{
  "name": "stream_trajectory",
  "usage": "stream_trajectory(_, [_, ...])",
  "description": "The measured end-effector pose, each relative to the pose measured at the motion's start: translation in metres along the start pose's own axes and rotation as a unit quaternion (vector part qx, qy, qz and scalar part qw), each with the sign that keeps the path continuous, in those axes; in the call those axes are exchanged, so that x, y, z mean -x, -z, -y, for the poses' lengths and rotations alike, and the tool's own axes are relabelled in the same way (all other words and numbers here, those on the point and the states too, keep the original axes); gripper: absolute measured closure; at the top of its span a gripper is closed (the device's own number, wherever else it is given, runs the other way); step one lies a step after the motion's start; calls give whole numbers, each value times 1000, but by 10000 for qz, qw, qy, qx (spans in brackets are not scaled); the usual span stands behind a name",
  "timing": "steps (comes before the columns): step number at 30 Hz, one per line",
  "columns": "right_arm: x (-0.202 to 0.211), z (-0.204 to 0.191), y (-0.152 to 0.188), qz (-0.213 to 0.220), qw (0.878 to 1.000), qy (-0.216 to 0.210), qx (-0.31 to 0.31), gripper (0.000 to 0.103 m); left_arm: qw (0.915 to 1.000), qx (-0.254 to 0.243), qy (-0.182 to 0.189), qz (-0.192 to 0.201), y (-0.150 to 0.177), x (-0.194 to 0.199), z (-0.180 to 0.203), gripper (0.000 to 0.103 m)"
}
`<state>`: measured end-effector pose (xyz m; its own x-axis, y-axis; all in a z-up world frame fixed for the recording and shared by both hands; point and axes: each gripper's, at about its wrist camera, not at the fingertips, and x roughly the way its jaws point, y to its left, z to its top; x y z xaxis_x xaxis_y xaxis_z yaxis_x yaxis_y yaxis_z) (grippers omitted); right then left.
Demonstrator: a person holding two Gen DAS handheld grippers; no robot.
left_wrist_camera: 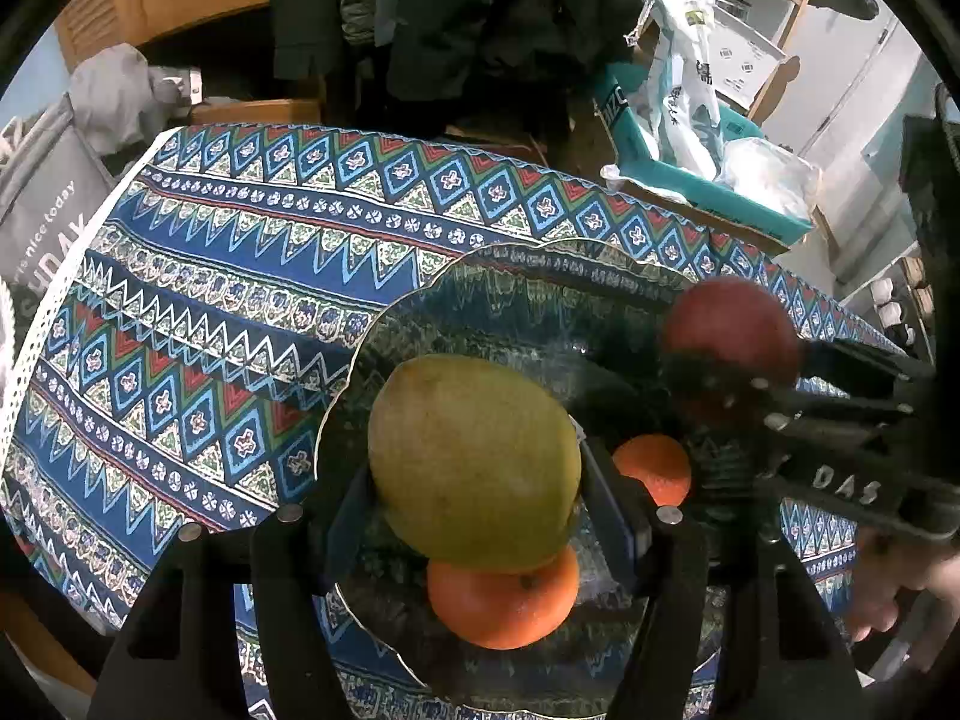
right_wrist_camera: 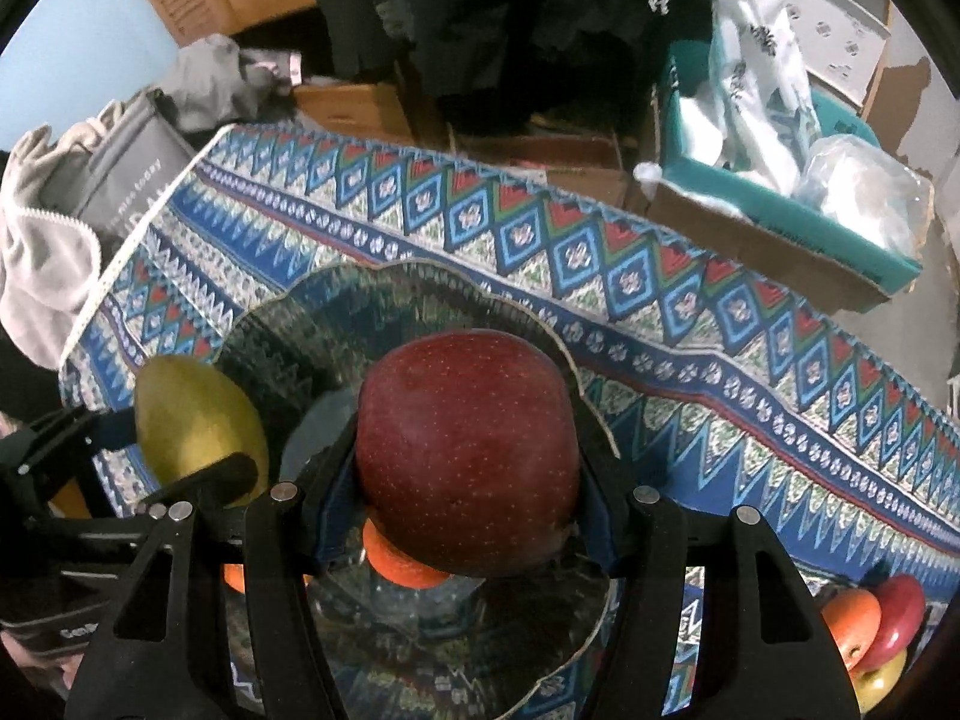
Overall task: Organize fruits
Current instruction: 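Lower the apple and mango into the glass bowl and open both tools, then withdraw both tools from the bowl back toward the fruit cluster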
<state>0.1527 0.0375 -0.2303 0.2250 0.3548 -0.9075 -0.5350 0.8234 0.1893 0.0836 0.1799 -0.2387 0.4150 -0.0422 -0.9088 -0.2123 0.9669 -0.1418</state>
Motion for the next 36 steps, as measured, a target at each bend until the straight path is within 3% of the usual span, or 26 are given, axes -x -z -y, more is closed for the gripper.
stream_trajectory(12, [-18,4,3,-307,9994,-65,-115,41,9998,130,98,-82,-3,-9,-4,35])
stream_trajectory(26, [15,9,-7,138,9994,-206,-247,41,10000,-19,-56,-34,-2,3,0,33])
stream_trajectory(36, [61,11,-8,575,9978,345,-5,41,9996,-206,-53,160,-2,27,16,27])
